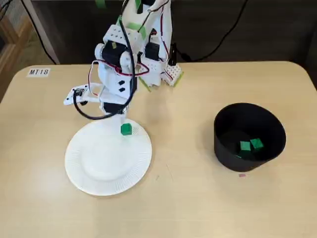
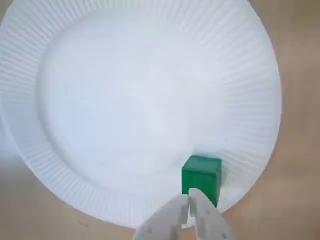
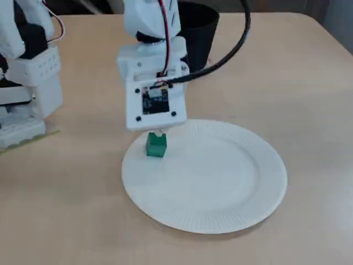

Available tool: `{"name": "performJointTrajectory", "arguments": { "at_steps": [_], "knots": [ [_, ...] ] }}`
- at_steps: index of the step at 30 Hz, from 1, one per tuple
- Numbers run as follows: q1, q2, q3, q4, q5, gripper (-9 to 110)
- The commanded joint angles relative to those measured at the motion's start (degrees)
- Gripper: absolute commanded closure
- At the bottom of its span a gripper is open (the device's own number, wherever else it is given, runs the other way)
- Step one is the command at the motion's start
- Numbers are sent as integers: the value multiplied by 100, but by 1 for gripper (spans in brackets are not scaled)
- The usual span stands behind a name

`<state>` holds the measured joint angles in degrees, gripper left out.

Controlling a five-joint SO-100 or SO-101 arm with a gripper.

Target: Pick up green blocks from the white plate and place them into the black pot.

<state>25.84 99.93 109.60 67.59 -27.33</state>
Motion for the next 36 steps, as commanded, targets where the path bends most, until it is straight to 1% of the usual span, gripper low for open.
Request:
{"name": "performJointTrajectory", "arguments": {
  "at_steps": [1,4,5,7,10,25,31,34,36],
  "knots": [
    [53,-35,-290,35,-132,101],
    [62,18,-281,167,-369,80],
    [44,62,-255,185,-431,74],
    [35,97,-255,193,-466,70],
    [70,105,-246,202,-466,68],
    [185,-598,-281,290,-536,68],
    [193,-510,-396,316,-615,68],
    [185,-396,-677,387,-677,69],
    [167,-299,-932,422,-677,74]
  ]
}}
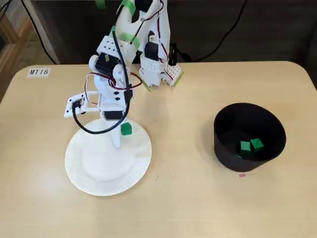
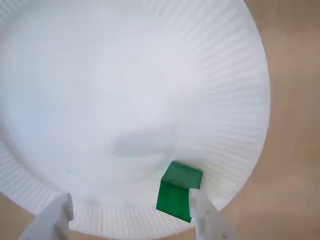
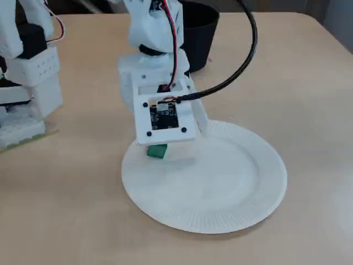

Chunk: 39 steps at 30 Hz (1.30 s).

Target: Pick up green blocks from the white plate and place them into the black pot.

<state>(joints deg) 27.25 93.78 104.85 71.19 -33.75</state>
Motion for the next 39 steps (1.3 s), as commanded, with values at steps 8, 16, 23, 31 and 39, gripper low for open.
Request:
{"name": "performJointTrajectory", "arguments": {
  "at_steps": [8,16,23,31,39],
  "knots": [
    [62,439,-1529,800,141,104],
    [-132,281,-1151,1433,431,86],
    [-360,35,-958,1529,677,75],
    [-369,-571,-1028,1644,756,76],
    [-281,-773,-1037,1661,800,75]
  ]
}}
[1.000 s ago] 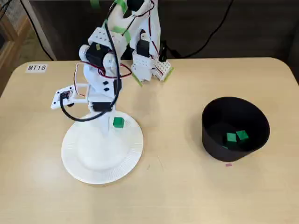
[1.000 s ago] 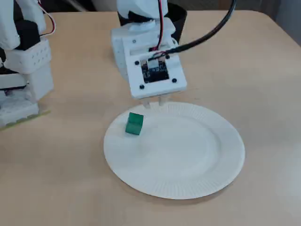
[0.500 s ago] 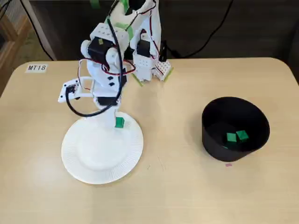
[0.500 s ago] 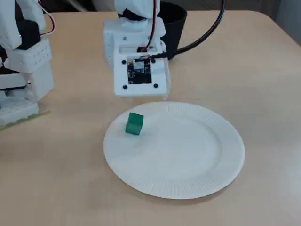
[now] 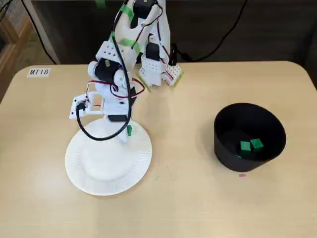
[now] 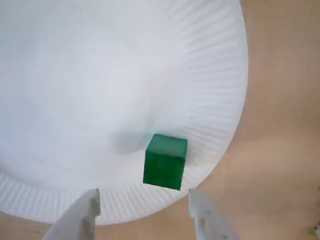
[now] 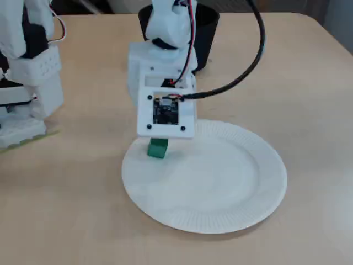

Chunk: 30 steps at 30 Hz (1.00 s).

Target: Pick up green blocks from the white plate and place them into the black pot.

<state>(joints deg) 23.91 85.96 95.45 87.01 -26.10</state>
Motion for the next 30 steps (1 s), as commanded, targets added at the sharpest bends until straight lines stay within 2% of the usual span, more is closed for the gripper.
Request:
{"name": "performJointTrajectory", "arguments": {
  "at_steps": [1,17,20,27,30],
  "knots": [
    [70,-9,-97,97,35,75],
    [281,-483,-114,97,0,76],
    [308,-589,-193,44,44,81],
    [299,-844,-563,26,141,104],
    [290,-817,-703,26,105,104]
  ]
}}
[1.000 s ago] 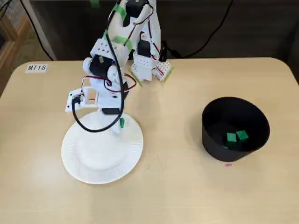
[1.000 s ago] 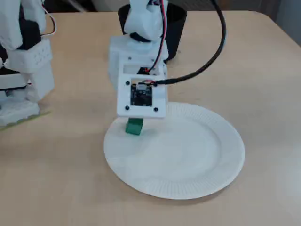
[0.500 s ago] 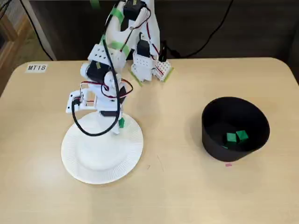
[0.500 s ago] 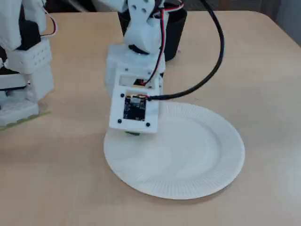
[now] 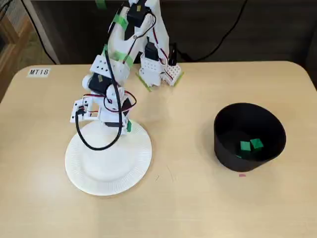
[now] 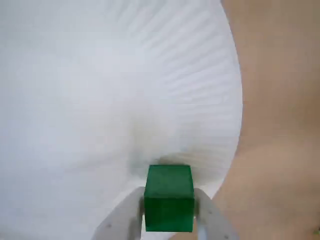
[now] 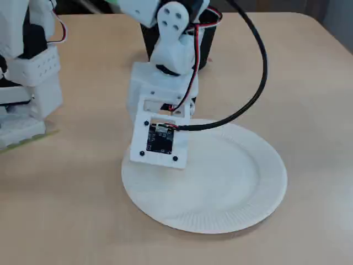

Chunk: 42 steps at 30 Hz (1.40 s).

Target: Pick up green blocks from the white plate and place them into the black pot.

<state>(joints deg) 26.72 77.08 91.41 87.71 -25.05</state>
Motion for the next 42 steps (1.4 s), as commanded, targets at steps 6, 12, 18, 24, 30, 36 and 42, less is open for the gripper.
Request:
{"name": "performJointTrajectory", "arguments": {
  "at_steps": [6,12,18,24,30,36,42],
  "knots": [
    [-185,1274,-325,-615,88,104],
    [-1644,2962,-105,-2382,598,104],
    [-3902,3937,729,-4386,1380,104],
    [-5625,4614,1635,-4992,2013,104],
    [-6390,5801,3858,-6144,2549,104],
    [-6583,5933,4720,-6592,2514,104],
    [-6574,5810,4772,-6873,2575,88]
  ]
}}
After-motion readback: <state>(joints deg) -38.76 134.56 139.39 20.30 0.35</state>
